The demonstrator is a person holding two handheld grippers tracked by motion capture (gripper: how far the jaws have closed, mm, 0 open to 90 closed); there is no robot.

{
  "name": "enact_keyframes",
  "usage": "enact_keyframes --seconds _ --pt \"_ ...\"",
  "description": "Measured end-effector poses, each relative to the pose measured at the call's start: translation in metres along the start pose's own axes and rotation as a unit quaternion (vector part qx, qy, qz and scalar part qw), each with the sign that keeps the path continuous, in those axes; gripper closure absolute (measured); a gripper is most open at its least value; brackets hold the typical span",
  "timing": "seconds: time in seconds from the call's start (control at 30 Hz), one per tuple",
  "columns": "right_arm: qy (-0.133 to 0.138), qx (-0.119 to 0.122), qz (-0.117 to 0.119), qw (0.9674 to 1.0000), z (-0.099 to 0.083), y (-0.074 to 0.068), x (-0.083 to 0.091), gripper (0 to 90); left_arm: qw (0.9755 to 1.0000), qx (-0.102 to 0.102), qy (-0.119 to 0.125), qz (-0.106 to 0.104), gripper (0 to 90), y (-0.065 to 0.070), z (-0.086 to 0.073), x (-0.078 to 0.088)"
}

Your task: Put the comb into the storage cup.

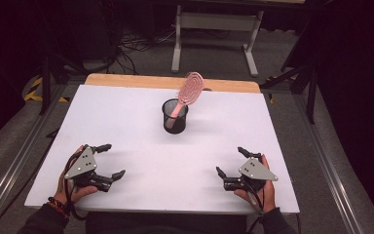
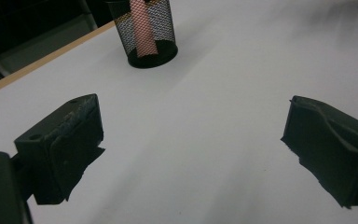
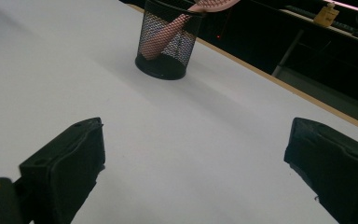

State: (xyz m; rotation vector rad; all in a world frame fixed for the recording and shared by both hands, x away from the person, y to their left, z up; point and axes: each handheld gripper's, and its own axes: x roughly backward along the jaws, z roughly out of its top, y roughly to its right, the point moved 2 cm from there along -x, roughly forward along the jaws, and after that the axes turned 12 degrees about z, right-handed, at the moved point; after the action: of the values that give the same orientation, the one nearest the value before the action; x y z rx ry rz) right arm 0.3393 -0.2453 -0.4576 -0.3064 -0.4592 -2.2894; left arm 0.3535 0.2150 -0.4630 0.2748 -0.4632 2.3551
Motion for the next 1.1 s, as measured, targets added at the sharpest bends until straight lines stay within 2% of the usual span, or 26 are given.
enact_keyframes --seconds 0.5,0.8,0.9,1.1 --pt "-0.011 0.015 -0.016 0.9997 -0.0006 0.0017 0.0007 5.7 1.0 0.001 0.002 0.002 5.6 -0.0006 0.0001 0.001" --pt "-0.004 0.014 -0.026 0.9996 -0.001 0.004 0.0018 5.8 1.0 0.004 0.002 0.005 5.6 -0.0014 -0.0002 -0.0007" --pt "0.006 -0.005 -0.017 0.9998 -0.0011 0.0063 0.0017 5.9 1.0 0.004 0.003 0.007 5.6 -0.002 -0.0001 0.0001" --pt "0.001 -0.001 -0.006 1.0 -0.0023 0.0051 -0.0003 5.9 0.9999 0.006 0.003 0.009 5.6 -0.0029 -0.0001 0.0017"
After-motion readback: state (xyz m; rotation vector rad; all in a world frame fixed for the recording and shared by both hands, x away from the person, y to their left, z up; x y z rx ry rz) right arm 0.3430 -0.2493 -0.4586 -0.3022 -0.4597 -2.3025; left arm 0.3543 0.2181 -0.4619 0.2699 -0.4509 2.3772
